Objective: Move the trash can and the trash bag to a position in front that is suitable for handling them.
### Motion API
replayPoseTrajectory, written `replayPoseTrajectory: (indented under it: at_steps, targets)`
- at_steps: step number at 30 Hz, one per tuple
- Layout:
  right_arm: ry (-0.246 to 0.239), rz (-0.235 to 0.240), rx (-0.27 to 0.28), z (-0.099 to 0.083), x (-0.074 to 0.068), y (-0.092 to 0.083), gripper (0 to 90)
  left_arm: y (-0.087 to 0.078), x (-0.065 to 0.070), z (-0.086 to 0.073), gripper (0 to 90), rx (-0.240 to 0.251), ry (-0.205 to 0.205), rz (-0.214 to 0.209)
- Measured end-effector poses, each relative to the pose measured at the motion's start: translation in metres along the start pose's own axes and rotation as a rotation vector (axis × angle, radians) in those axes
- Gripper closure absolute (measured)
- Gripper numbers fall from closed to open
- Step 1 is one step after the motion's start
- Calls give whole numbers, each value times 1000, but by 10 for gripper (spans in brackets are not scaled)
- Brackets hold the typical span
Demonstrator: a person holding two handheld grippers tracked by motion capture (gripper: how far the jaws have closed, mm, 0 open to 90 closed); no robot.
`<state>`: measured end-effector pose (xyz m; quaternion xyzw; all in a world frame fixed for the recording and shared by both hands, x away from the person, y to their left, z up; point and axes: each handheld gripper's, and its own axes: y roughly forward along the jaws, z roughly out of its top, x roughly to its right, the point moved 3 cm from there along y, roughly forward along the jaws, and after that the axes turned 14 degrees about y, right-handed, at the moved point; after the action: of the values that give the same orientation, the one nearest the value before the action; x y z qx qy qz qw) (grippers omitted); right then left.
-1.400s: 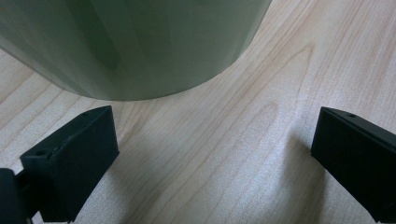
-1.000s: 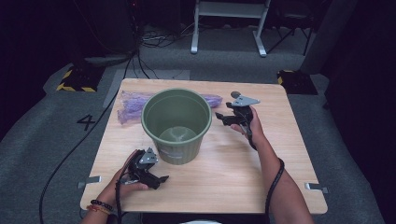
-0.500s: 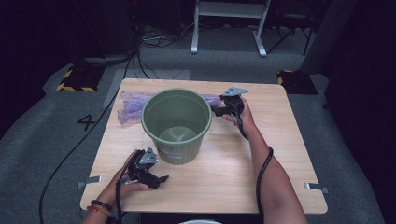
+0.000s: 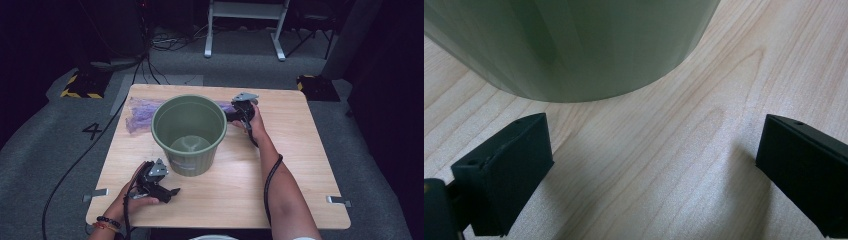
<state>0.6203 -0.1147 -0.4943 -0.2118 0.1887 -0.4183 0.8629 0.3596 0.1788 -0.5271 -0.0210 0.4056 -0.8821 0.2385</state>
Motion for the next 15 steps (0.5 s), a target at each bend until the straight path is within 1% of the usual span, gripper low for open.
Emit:
replayPoseTrajectory:
  at_steps: [5, 6, 8, 9, 11, 12, 15]
  targets:
    - [16, 7, -21, -7, -1, 10, 330, 0, 0, 0, 16, 2, -3, -2]
    - [23, 4, -25, -8, -1, 12, 350, 0, 0, 0, 17, 2, -2, -1]
    - [18, 2, -39, -10, -1, 14, 385, -1, 1, 0, 18, 1, -4, 0]
    - [19, 1, -40, -11, -1, 15, 409, -1, 1, -1, 19, 2, -4, 1]
    - [24, 11, -50, -12, 0, 16, 479, -1, 1, -1, 21, 2, -3, 2]
    - [27, 8, -58, -13, 0, 17, 519, -1, 1, -1, 21, 2, -5, 1]
    - [30, -10, -104, -16, 3, 22, 656, -1, 1, -1, 22, 3, -5, 2]
